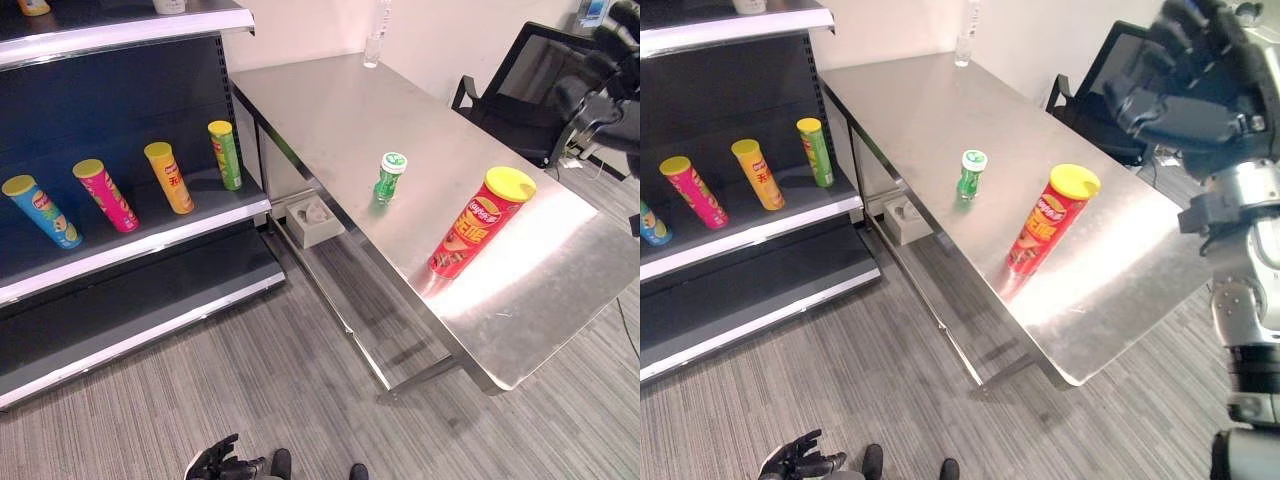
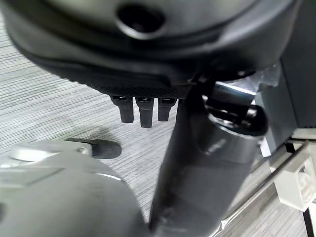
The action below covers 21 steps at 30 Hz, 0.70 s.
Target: Put the goods on the table back onto the shelves and tidy them up.
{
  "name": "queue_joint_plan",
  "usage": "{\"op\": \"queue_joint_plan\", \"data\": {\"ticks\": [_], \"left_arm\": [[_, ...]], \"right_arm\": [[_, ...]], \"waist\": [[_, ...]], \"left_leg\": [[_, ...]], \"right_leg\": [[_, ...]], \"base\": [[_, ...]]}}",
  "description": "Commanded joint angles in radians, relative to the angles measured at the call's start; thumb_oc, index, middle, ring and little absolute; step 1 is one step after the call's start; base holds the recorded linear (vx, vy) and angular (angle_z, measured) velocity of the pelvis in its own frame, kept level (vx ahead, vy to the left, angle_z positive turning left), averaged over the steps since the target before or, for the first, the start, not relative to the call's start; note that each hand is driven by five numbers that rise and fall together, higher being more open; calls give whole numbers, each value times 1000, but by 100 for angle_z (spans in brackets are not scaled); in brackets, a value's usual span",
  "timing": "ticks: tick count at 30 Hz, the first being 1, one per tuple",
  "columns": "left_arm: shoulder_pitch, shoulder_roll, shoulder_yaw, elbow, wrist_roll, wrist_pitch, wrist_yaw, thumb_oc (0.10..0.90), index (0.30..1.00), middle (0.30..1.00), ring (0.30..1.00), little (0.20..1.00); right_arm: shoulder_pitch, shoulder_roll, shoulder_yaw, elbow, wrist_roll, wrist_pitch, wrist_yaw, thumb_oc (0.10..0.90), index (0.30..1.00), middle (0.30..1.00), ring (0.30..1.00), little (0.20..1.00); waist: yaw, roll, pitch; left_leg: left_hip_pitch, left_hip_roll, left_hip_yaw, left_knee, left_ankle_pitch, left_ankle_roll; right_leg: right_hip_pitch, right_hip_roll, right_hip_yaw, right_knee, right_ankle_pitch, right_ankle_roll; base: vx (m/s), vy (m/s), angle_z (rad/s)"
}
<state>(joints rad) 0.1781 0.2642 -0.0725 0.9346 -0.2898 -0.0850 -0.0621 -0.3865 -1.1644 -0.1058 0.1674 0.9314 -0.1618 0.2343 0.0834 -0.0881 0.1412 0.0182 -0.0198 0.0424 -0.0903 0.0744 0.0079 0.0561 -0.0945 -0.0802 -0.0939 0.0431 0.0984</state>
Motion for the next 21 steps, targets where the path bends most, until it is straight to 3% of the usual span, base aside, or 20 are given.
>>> {"op": "queue_joint_plan", "data": {"ticks": [1,11,21], "left_arm": [[-29,42,3,21,39,-56,-22,800,900,900,900,900],[-33,35,9,14,53,-56,-22,800,900,900,900,900],[-33,39,5,20,53,-51,-14,800,900,900,900,900]], "right_arm": [[-20,-143,-63,-57,-85,-16,66,800,900,900,900,900],[86,-197,-85,-103,-213,13,78,800,900,900,900,900],[104,-150,-91,-72,-254,13,35,800,900,900,900,900]], "waist": [[0,-31,-74],[-15,-29,-73],[-8,-31,-69]], "left_leg": [[9,25,-17,3,-73,-71],[7,36,-18,3,-69,-76],[5,38,-31,3,-70,-75]], "right_leg": [[76,-37,-57,7,-52,80],[73,-30,-64,7,-53,76],[74,-25,-72,7,-59,73]], "base": [[1,-43,0],[2,-8,-1],[14,-10,1]]}}
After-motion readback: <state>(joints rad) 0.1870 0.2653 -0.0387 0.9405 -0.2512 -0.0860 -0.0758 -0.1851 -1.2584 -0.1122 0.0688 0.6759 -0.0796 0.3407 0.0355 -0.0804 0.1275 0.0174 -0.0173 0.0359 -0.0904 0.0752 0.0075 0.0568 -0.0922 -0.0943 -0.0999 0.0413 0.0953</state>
